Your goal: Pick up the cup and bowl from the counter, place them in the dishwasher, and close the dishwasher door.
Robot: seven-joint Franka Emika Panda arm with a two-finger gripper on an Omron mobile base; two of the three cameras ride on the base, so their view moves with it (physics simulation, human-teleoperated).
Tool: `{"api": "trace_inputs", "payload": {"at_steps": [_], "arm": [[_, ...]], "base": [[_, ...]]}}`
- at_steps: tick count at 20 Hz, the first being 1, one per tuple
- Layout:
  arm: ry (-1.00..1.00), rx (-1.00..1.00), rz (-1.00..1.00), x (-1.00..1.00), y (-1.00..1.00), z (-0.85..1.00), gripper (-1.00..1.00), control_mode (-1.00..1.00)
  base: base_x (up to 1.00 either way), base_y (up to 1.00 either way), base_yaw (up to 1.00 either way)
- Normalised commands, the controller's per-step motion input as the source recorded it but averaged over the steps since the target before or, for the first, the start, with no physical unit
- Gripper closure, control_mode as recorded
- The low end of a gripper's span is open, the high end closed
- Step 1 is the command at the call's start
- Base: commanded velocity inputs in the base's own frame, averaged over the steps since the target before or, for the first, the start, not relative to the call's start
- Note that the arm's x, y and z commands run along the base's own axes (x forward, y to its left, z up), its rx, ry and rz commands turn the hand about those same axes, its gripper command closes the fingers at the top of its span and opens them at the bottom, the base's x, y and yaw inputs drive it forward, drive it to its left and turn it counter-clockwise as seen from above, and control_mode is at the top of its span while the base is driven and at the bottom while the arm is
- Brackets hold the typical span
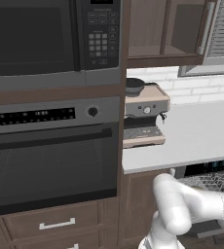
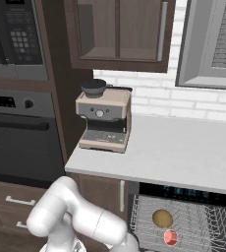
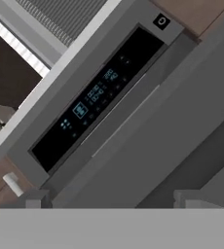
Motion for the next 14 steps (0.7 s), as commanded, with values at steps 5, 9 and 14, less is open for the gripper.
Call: {"api": "trace_inputs", "payload": {"at_steps": [5, 9, 14], "arm": [[0.0, 0.01, 0.0, 0.87, 0.41, -0.01, -1.0, -1.0], [0.0, 0.03, 0.0, 1.0, 0.57, 0.0, -1.0, -1.0], [0.0, 0.04, 0.0, 1.0, 0.52, 0.0, -1.0, -1.0]], "base": [[0.0, 0.0, 0.0], [0.0, 0.0, 0.0], [0.0, 0.0, 0.0]]}}
